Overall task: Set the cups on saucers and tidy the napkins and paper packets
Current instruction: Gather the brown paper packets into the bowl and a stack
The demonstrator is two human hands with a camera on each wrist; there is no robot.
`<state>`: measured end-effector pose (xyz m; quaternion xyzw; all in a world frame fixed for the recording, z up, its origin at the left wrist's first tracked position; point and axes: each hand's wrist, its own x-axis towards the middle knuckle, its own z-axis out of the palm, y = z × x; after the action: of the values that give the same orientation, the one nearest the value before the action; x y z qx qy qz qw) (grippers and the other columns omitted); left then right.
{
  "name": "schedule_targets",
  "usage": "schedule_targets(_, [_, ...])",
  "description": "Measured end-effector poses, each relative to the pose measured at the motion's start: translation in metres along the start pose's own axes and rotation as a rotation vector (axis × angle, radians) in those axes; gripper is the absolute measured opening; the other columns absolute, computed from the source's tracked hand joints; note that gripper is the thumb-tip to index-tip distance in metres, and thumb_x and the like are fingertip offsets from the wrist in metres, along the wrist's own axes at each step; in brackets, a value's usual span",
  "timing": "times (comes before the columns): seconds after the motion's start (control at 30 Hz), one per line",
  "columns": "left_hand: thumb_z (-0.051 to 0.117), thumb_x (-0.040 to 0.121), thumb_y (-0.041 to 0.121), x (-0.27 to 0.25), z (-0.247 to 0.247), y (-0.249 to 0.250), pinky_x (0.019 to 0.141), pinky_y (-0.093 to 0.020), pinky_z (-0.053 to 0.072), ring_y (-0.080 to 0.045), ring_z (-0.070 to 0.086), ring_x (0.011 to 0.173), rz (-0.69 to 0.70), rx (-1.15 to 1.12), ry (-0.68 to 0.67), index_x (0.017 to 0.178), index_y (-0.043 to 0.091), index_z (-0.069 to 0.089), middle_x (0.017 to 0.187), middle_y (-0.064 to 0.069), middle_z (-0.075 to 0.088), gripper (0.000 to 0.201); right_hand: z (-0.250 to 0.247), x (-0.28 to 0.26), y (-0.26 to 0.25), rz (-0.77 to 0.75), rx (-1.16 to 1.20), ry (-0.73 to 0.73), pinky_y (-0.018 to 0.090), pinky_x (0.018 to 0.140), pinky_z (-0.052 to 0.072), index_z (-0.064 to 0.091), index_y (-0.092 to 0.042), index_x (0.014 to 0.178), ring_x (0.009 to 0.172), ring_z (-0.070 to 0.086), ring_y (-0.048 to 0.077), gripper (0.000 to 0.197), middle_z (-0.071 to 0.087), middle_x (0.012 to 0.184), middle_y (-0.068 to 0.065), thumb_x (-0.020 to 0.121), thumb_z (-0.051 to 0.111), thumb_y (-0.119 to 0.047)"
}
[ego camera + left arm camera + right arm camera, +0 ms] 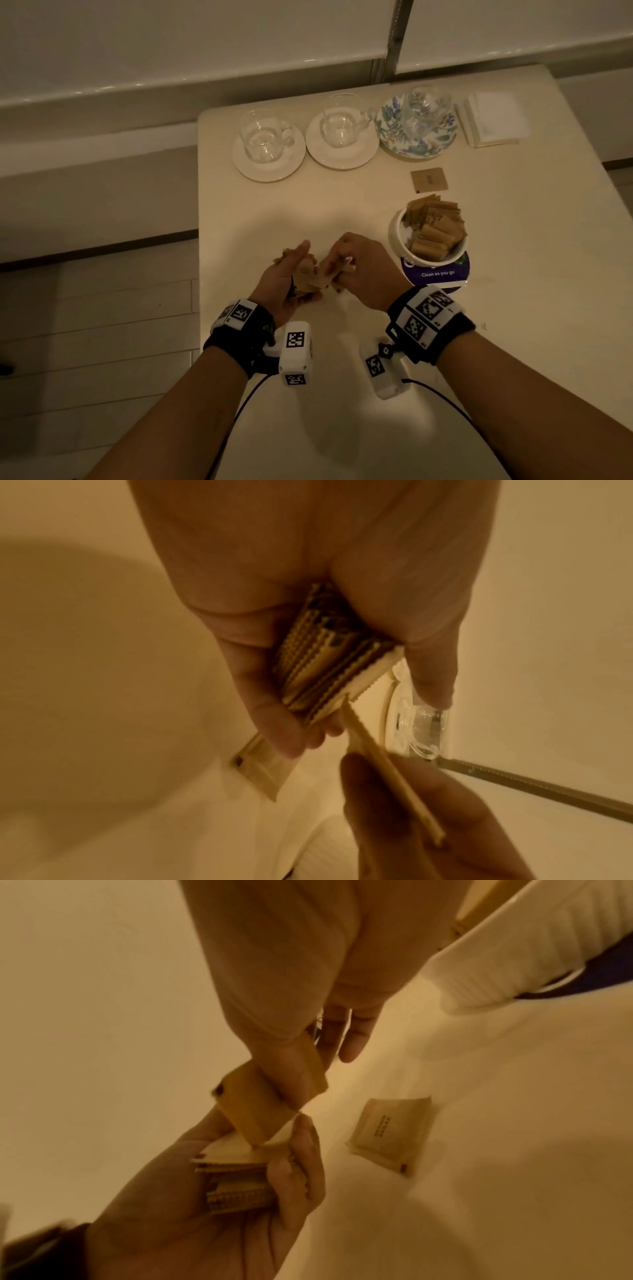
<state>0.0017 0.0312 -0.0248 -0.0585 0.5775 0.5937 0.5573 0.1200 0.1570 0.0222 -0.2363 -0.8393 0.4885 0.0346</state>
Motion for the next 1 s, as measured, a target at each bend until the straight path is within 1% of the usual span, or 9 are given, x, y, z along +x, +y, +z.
schedule_targets(0.17, [0.064,0.073,0.061,-0.006,0.015,-0.002,0.058,-0.031,0.055,-0.015,0.069,0.071,0.039,0.096,-0.095,0.084,0.023,0.078,0.082,-0.004,0.073,0.042,-0.008,0.000,-0.009,-0.047,-0.091,-0.102,0.038,0.082,0.048,0.067,-0.006,0.100,0.089,0.059,0.025,0.021,0.065,0.095,0.010,0.085,0.054,0.001])
schedule_targets(0.3, [0.062,0.071,0.065,-0.009,0.021,-0.003,0.059,-0.033,0.055,-0.018,0.069,0.077,0.041,0.159,-0.138,0.097,0.020,0.075,0.089,-0.007,0.073,0.053,-0.015,0.002,-0.010,-0.041,-0.374,-0.222,0.038,0.076,0.039,0.051,-0.015,0.105,0.080,0.049,0.021,0.018,0.055,0.088,0.000,0.087,0.048,-0.016])
schedule_targets(0.4, [0.059,0.077,0.067,-0.010,0.023,-0.005,0.063,-0.034,0.056,-0.019,0.070,0.082,0.001,0.160,-0.199,0.104,0.021,0.076,0.098,-0.012,0.072,0.056,-0.014,0.005,-0.009,-0.124,-0.572,-0.265,0.033,0.081,0.036,0.053,-0.015,0.109,0.087,0.046,0.018,0.021,0.045,0.095,-0.004,0.089,0.048,-0.018])
schedule_targets(0.5, [0.060,0.078,0.056,-0.011,0.020,-0.007,0.058,-0.031,0.056,-0.019,0.070,0.078,-0.015,0.097,-0.190,0.094,0.019,0.076,0.090,-0.009,0.072,0.044,-0.014,0.005,-0.005,-0.138,-0.318,-0.163,0.031,0.075,0.043,0.052,-0.016,0.118,0.091,0.052,0.020,0.029,0.047,0.105,-0.001,0.090,0.056,-0.012])
schedule_targets(0.63, [0.071,0.074,0.021,-0.011,0.016,-0.008,0.055,-0.030,0.056,-0.017,0.071,0.071,-0.019,-0.020,-0.101,0.096,0.008,0.067,0.086,-0.008,0.070,0.026,-0.018,0.006,0.017,0.022,-0.122,0.040,0.035,0.089,0.048,0.052,-0.014,0.126,0.097,0.053,0.017,0.038,0.054,0.114,0.004,0.089,0.062,-0.013])
schedule_targets(0.7, [0.064,0.083,0.008,-0.009,0.014,-0.006,0.059,-0.031,0.057,-0.017,0.070,0.071,0.019,-0.050,-0.057,0.093,0.005,0.066,0.088,-0.009,0.069,0.011,-0.012,0.006,0.026,0.214,-0.292,-0.024,0.039,0.092,0.047,0.049,-0.012,0.127,0.103,0.054,0.021,0.040,0.050,0.122,0.007,0.092,0.061,-0.026])
schedule_targets(0.8, [0.057,0.085,-0.007,-0.008,0.012,-0.002,0.071,-0.040,0.059,-0.023,0.068,0.080,0.091,-0.072,-0.045,0.102,0.008,0.063,0.092,-0.009,0.071,0.023,0.013,0.006,0.029,0.302,-0.591,-0.109,0.040,0.088,0.047,0.047,-0.008,0.122,0.110,0.051,0.030,0.051,0.046,0.122,0.011,0.088,0.061,-0.044])
schedule_targets(0.87, [0.063,0.078,-0.011,-0.009,0.010,-0.001,0.075,-0.042,0.059,-0.024,0.068,0.084,0.127,-0.037,-0.037,0.103,0.008,0.064,0.091,-0.007,0.071,0.032,0.024,0.007,0.028,0.312,-0.636,-0.078,0.040,0.084,0.045,0.048,-0.007,0.117,0.109,0.052,0.031,0.050,0.047,0.119,0.011,0.085,0.064,-0.043])
schedule_targets(1.0, [0.077,0.058,0.006,-0.010,0.008,-0.001,0.066,-0.036,0.059,-0.022,0.071,0.080,0.147,-0.027,-0.022,0.099,0.010,0.066,0.087,-0.004,0.073,0.042,0.025,0.013,0.031,0.446,-0.452,-0.126,0.042,0.083,0.046,0.049,-0.008,0.111,0.102,0.054,0.033,0.046,0.046,0.116,0.012,0.087,0.062,-0.044])
